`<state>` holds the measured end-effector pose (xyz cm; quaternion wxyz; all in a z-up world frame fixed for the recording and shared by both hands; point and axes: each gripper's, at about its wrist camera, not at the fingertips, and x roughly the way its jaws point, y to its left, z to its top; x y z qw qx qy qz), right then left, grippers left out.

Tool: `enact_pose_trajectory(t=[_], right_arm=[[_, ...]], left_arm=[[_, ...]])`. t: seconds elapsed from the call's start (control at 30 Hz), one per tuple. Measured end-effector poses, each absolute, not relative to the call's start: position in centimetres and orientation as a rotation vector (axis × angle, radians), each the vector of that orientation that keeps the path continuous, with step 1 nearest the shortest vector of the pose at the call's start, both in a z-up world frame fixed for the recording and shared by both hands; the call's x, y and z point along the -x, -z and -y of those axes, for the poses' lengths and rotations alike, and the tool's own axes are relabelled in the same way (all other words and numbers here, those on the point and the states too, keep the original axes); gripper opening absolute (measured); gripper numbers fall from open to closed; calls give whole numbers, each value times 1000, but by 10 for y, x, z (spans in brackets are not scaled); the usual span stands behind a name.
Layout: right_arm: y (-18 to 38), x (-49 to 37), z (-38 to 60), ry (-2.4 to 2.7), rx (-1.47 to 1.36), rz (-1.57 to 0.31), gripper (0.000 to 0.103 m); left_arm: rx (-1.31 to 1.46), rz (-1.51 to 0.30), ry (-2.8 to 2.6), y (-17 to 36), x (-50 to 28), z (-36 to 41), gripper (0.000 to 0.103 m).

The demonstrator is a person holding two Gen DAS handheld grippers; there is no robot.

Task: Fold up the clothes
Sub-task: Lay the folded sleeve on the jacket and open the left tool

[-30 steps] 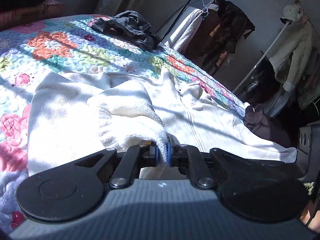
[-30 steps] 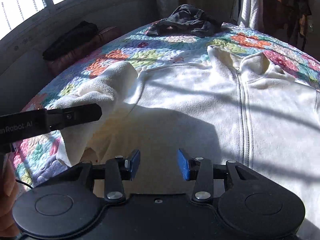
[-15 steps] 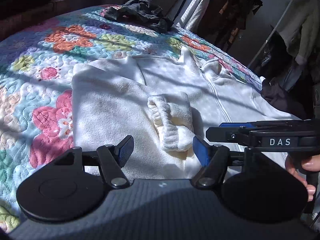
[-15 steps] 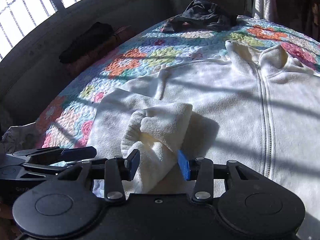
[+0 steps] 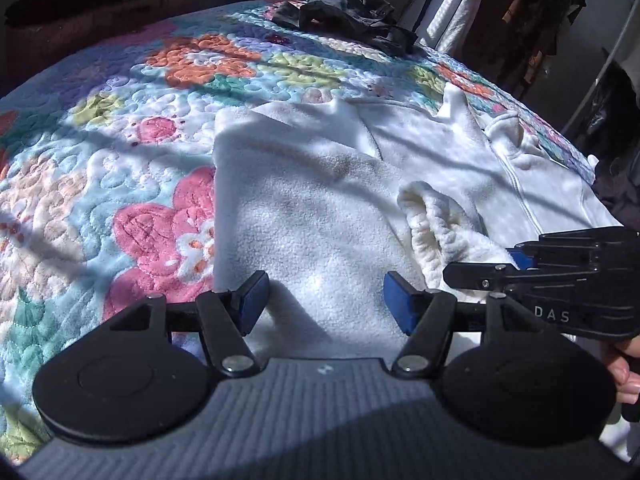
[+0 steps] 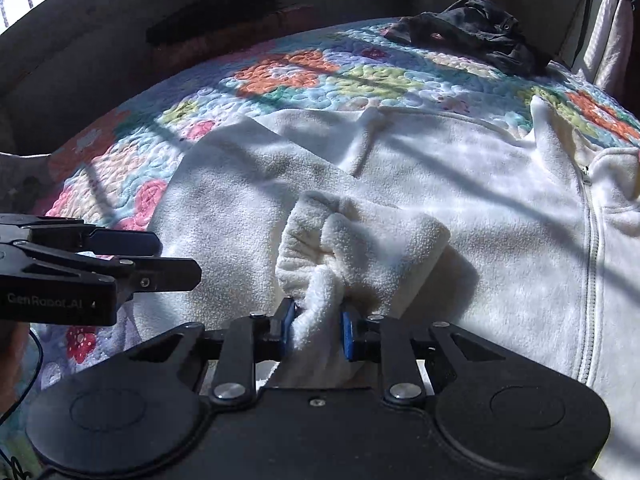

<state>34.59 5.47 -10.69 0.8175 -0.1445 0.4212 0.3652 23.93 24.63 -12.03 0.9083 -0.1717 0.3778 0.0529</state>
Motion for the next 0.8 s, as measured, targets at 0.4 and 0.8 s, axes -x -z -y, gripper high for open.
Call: enact_pose_trajectory(t=[0.4,0.8], right_arm=[[62,-375,43,-441,290,-702,19],[66,-405,109,-175,181,-638,19]], left_arm=[[462,-726,-26,113,-255,-232,65],[323,-805,47,124,-270,-205,69]])
